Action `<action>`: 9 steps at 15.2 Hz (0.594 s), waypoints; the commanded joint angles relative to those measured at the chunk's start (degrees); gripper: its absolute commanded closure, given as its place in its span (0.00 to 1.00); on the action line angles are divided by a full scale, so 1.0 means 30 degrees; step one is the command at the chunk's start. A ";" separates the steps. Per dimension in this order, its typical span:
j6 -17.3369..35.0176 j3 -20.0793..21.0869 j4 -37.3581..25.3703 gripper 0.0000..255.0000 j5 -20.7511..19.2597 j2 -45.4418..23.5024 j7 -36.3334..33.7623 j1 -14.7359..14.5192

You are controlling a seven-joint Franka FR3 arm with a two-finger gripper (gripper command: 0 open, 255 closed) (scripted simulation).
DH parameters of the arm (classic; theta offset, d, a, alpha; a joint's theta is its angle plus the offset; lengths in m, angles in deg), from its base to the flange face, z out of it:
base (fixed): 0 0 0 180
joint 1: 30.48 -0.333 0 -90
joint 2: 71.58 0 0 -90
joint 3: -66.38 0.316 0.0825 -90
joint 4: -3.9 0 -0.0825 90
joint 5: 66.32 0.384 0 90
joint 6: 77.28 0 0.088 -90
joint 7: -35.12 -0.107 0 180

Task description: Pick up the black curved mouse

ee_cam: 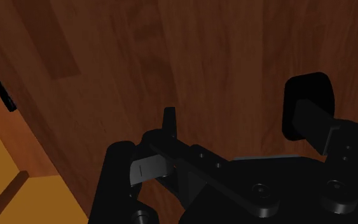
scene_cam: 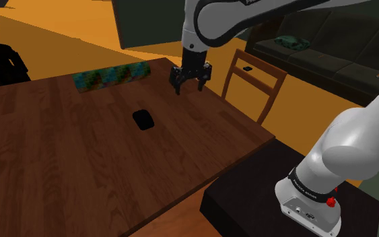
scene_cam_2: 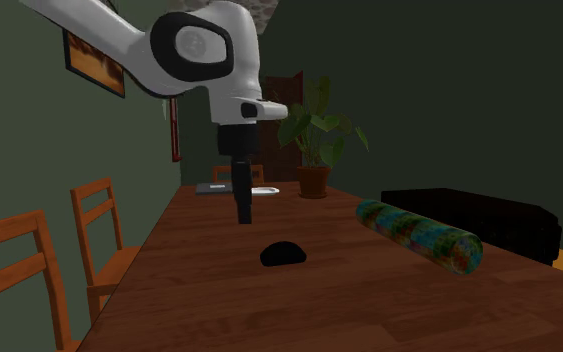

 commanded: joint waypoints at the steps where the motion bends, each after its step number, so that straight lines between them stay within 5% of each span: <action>1: 0.0610 0.0493 -0.0840 0.00 -0.0434 -0.1426 -0.0896 -0.0062; 9: 0.2074 0.1560 -0.5009 0.00 -0.3223 -0.7358 -0.4570 -0.0861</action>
